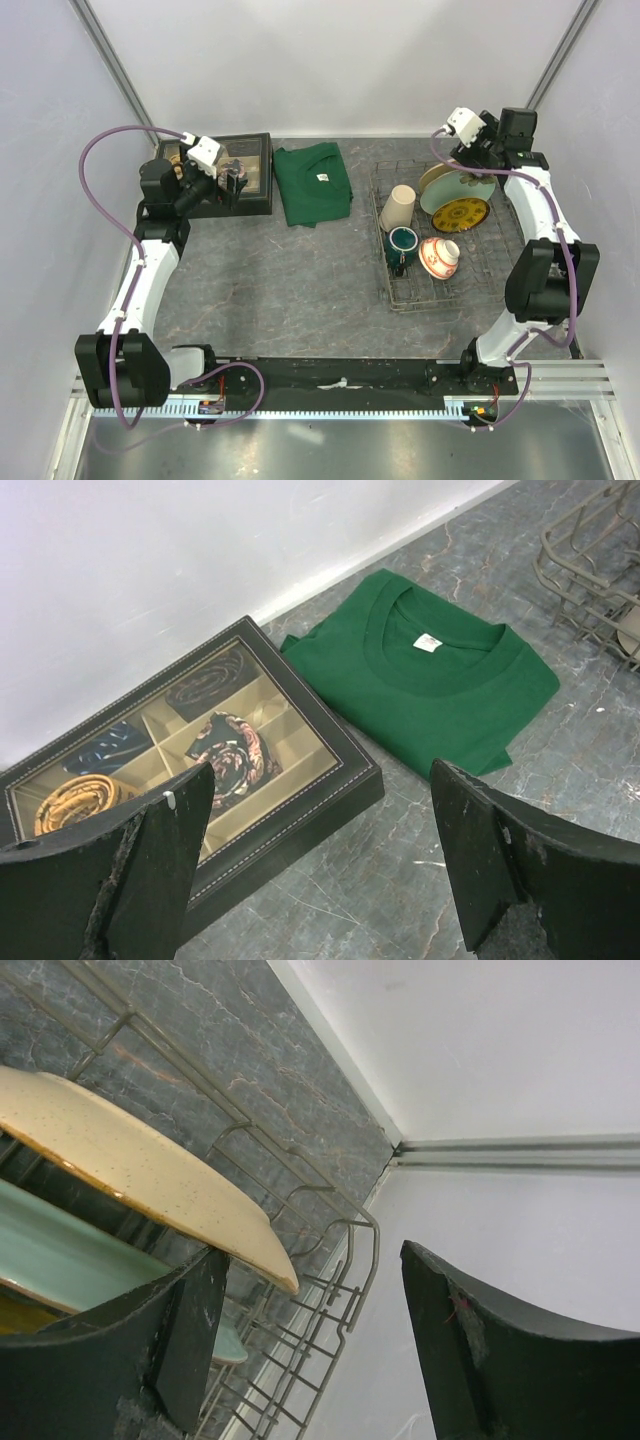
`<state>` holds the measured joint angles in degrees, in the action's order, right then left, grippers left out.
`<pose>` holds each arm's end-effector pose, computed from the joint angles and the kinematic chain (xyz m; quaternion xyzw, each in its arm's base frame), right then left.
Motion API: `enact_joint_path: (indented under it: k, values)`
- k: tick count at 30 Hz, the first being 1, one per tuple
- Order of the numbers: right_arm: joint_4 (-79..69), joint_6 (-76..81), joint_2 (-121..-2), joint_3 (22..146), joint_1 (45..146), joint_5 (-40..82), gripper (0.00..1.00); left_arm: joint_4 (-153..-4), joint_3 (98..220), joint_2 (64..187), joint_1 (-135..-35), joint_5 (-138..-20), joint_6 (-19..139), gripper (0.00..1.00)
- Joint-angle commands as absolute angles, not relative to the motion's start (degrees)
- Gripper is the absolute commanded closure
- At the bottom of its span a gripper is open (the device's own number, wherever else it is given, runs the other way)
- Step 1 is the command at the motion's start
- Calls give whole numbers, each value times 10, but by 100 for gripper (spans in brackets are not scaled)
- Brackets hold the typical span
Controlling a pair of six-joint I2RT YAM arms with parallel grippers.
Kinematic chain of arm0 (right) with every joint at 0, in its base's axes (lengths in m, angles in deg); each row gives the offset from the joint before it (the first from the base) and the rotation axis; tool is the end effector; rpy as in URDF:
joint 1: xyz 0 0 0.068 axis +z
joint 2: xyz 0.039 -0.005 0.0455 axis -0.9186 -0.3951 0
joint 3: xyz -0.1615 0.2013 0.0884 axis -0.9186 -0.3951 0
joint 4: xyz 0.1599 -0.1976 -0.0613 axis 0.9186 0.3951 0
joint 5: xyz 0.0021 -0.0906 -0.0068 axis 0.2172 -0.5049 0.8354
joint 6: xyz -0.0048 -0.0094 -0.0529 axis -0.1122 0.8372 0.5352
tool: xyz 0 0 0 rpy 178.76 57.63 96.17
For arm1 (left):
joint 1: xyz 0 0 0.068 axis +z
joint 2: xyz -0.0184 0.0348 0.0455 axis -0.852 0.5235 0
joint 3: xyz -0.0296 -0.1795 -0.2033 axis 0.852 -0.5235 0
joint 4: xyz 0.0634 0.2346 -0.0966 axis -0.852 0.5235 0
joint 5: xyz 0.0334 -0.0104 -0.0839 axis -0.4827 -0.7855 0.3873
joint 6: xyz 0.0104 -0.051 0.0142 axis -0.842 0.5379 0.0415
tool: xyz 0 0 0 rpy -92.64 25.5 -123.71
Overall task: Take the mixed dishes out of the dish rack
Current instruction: Pick up the plate from the dish rack.
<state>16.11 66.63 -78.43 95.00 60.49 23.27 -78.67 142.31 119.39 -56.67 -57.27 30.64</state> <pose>0.3986 -0.0373 0.3268 -0.4153 0.7713 -0.1850 0.4455 0.2810 -0.0092 0.3414 0.2669 0.7161 -0.0945 0.6380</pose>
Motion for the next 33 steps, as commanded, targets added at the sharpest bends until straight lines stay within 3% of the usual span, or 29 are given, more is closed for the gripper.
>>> enact_joint_path:
  k: [1,17,33]
  values:
    - [210,710,-778,912,610,292,21,-806,1450,1197,-567,-578,277,5]
    - [310,783,-797,936,610,310,23,-824,1446,1200,-567,-596,270,5]
    - [311,783,-817,950,610,302,25,-837,1438,1200,-566,-611,270,5]
